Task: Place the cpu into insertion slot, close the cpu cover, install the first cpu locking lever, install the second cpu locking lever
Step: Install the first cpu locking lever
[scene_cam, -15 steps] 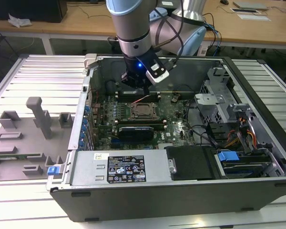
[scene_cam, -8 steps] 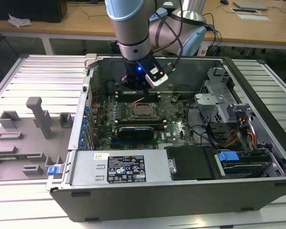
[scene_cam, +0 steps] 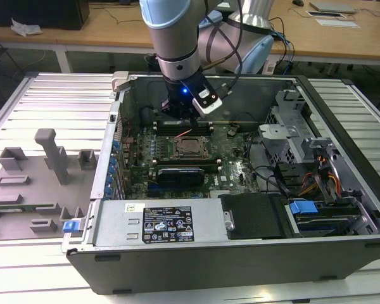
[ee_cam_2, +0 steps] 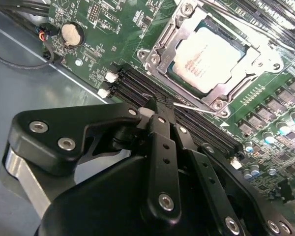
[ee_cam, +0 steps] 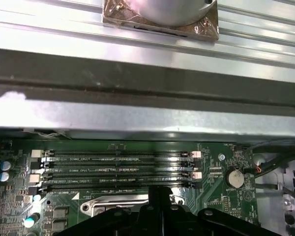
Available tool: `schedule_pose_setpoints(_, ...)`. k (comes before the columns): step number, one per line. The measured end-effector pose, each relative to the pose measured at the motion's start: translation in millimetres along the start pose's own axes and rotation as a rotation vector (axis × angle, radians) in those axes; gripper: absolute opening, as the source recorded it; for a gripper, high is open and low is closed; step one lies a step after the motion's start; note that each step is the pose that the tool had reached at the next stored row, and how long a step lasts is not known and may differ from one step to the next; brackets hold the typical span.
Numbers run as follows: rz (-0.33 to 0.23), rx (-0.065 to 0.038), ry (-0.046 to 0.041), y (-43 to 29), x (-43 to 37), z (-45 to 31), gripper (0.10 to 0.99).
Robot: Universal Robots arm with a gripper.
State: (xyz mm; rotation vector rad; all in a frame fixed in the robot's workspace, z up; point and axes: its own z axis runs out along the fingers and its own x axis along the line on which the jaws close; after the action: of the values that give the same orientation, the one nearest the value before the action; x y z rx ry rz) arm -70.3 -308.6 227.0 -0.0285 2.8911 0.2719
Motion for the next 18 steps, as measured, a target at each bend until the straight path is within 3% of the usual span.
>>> schedule_pose_setpoints(3, 0.014, 0.004, -0.0028, 0.1, 0.5, 2.4, 0.106)
schedule_pose_setpoints(10, 0.130, 0.032, -0.0256, 1.9, 4.1, 8.3, 0.106)
schedule_pose_setpoints(18, 0.163, 0.040, -0.0319, 8.8, 4.5, 10.5, 0.106)
